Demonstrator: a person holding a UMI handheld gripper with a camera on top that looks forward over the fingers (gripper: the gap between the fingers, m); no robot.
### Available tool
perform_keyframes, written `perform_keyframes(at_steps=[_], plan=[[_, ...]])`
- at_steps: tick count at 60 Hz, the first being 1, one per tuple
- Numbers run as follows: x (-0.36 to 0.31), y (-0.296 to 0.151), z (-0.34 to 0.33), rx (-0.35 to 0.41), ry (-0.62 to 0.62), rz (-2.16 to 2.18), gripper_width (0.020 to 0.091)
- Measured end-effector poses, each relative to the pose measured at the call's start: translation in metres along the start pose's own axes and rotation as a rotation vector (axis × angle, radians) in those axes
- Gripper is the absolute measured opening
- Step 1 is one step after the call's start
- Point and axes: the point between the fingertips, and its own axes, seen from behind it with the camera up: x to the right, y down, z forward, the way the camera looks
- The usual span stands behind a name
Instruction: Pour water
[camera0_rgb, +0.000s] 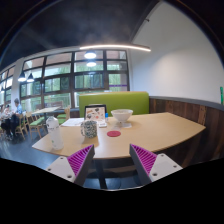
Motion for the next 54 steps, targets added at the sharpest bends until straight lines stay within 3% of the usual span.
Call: perform_keyframes(at_steps=[16, 25, 37, 54], plan=[[-0.012, 0.006, 0.002, -0.005, -0.045, 0.001, 0.08], [-0.071, 0.004, 0.016, 0.028, -0.138, -0.032, 0.0811], [-0.203, 0.026, 0.077, 0.041, -0.308, -0.078, 0.0798], [-0.29, 0.017, 0.168, 0.021, -0.269, -0.11, 0.0796]])
